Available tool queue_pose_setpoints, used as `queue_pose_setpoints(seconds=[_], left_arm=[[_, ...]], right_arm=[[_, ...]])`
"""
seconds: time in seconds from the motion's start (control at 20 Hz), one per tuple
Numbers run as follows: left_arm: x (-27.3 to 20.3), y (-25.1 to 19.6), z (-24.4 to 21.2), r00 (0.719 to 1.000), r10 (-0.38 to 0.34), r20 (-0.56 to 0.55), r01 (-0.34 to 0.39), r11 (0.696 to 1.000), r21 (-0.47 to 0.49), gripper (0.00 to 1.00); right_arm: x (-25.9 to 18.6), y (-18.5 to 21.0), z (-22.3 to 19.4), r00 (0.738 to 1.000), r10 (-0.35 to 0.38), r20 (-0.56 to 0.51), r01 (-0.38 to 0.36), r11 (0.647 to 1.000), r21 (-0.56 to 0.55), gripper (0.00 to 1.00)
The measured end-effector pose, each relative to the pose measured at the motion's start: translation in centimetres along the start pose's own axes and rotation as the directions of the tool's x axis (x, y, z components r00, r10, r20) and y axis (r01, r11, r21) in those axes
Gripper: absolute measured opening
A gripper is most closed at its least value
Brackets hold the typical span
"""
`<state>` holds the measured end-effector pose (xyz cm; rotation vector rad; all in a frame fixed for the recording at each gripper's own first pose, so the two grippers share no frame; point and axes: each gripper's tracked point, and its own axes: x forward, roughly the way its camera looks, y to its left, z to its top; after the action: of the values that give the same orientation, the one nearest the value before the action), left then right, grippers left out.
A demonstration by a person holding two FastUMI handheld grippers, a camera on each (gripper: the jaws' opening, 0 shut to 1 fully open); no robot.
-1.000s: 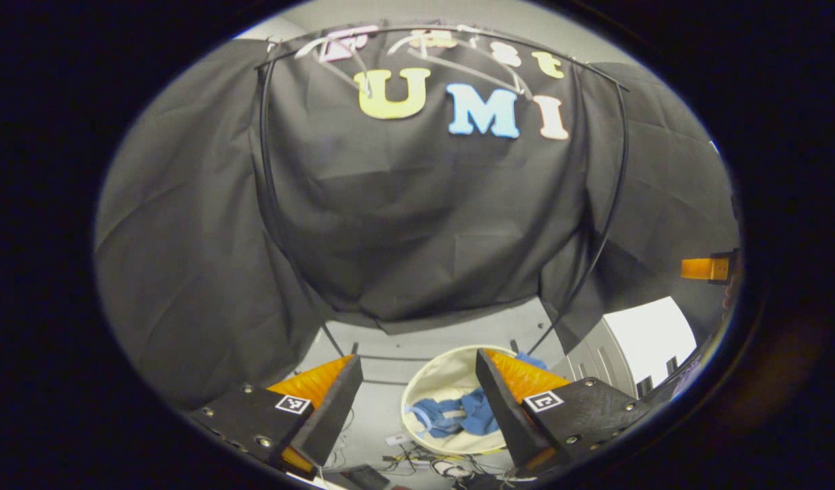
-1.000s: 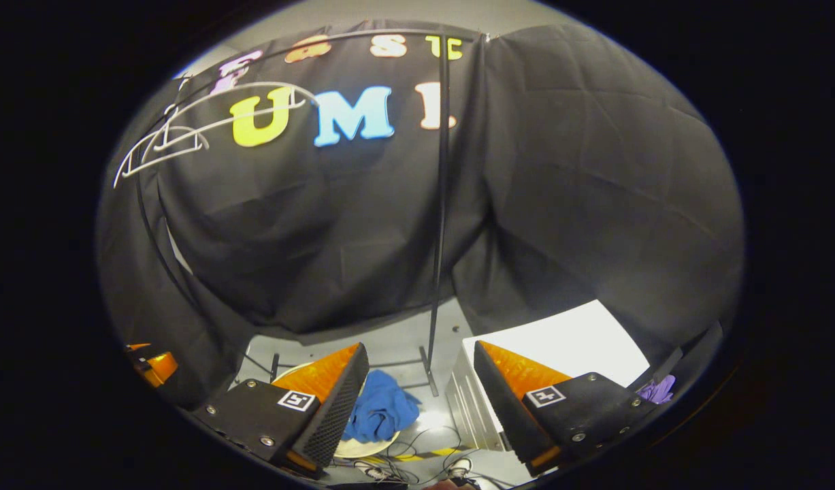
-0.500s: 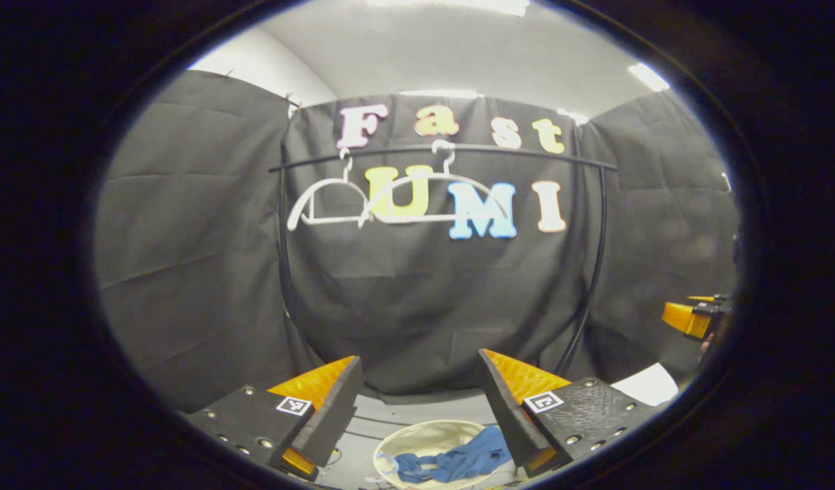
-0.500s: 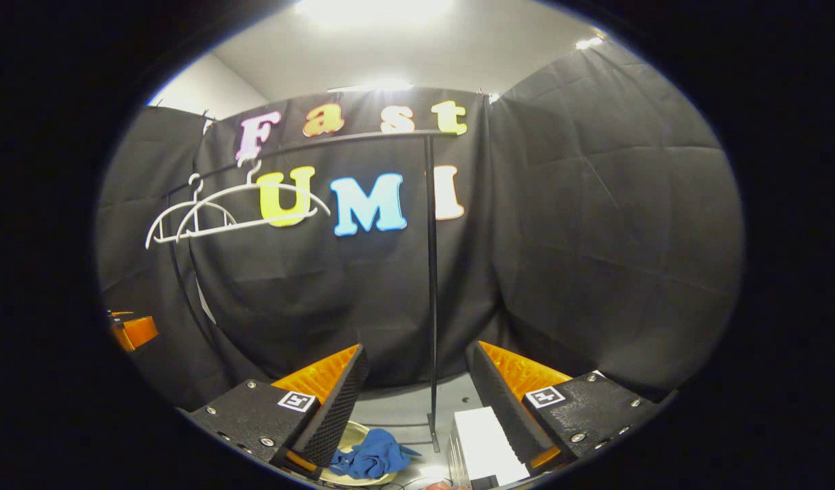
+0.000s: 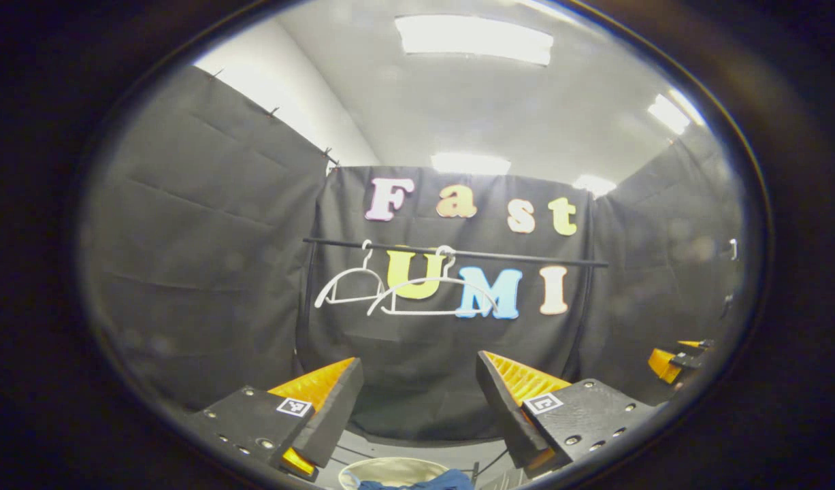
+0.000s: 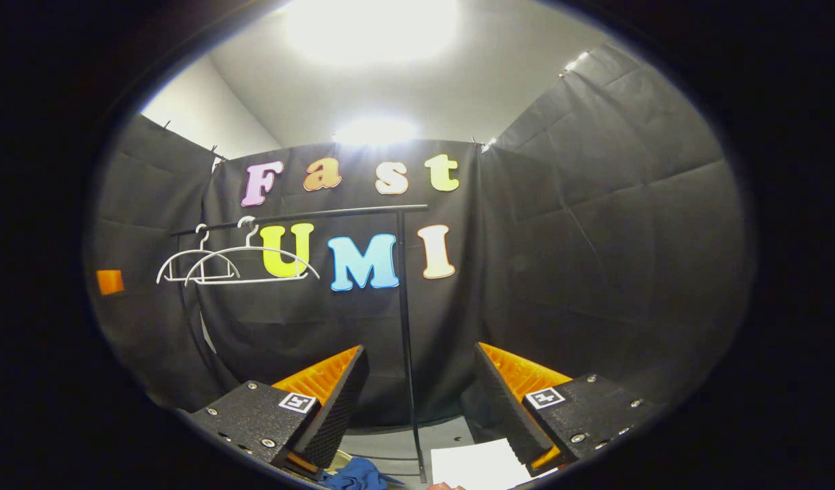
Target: Grasp the clothes on the hanger with both hands and then place them into the laundry hamper below.
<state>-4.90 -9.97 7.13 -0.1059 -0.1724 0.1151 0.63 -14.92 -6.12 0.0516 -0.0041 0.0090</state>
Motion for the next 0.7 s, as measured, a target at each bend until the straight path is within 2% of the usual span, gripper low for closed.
queue_pose_setpoints(seconds=[0.05, 0.3, 0.4, 0.45, 0.5, 0.7], left_arm=[[-0.5, 0.1, -0.2, 1.0, 0.012, 0.016, -0.012, 1.0, 0.005, 0.97], [-3.8, 2.5, 0.0, 0.999, 0.025, 0.028, -0.026, 0.999, 0.037, 0.97], [-4.2, 3.1, -0.1, 0.999, 0.025, 0.023, -0.025, 0.999, 0.033, 0.97], [-4.0, 3.5, -0.1, 1.0, 0.025, 0.02, -0.025, 0.999, 0.04, 0.97], [-3.8, 4.3, -0.1, 0.999, 0.03, 0.018, -0.031, 0.998, 0.051, 0.97], [-3.0, 8.3, 0.2, 0.996, 0.077, 0.042, -0.08, 0.995, 0.066, 0.96]], right_arm=[[-0.5, -0.2, 0.1, 1.0, -0.001, -0.001, 0.001, 1.0, 0.016, 0.96], [-1.4, -0.2, 1.9, 0.997, -0.037, 0.065, 0.033, 0.997, 0.065, 0.95], [-1.3, 1.2, 1.7, 0.998, -0.037, 0.043, 0.034, 0.997, 0.068, 0.95], [-1.2, 1.9, 1.9, 0.998, -0.036, 0.041, 0.034, 0.997, 0.064, 0.91], [-1.2, 2.5, 2.2, 0.998, -0.04, 0.051, 0.037, 0.998, 0.058, 0.95], [-1.5, 5.3, 3.0, 0.995, -0.041, 0.087, 0.037, 0.999, 0.038, 0.95]])
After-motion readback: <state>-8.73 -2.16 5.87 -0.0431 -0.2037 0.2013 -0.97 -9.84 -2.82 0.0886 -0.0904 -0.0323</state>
